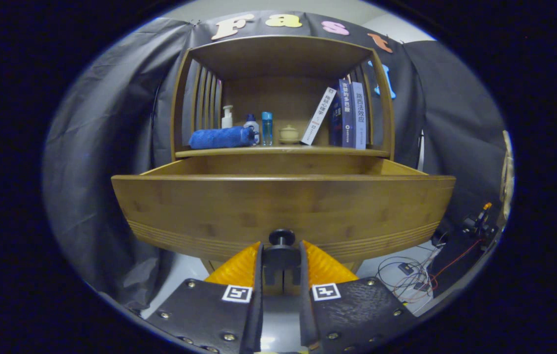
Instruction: Pull open the drawer, take out the items inside it, and place them on the countertop above the cabinet.
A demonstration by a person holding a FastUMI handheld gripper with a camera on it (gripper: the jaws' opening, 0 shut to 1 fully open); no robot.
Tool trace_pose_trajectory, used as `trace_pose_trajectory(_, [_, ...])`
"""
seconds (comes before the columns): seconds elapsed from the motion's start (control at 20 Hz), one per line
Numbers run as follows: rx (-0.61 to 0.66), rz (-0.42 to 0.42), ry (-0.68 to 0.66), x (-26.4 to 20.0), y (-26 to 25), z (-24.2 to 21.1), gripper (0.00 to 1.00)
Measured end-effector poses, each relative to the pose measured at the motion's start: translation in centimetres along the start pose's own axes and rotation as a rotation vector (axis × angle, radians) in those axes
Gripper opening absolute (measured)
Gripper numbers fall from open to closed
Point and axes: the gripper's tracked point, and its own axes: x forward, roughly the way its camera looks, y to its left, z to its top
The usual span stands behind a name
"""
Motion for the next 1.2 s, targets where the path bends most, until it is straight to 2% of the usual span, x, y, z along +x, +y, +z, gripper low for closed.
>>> trace_pose_trajectory(0.15, [0.024,0.007,0.023,-1.8,0.1,-0.7,0.3])
trace_pose_trajectory(0.35, [-0.028,0.0,0.063,-2.1,0.2,-0.9,0.3])
trace_pose_trajectory(0.4, [-0.023,-0.005,0.045,-2.3,0.2,-0.3,0.41])
trace_pose_trajectory(0.45, [-0.015,-0.023,0.024,-2.6,0.1,0.4,0.43])
trace_pose_trajectory(0.7, [-0.018,-0.05,-0.056,-4.2,0.6,4.6,0.97])
trace_pose_trajectory(0.95, [-0.018,-0.07,-0.177,-5.3,0.2,11.2,0.98])
trace_pose_trajectory(1.2, [-0.007,-0.062,-0.167,-2.0,0.5,16.0,0.98])
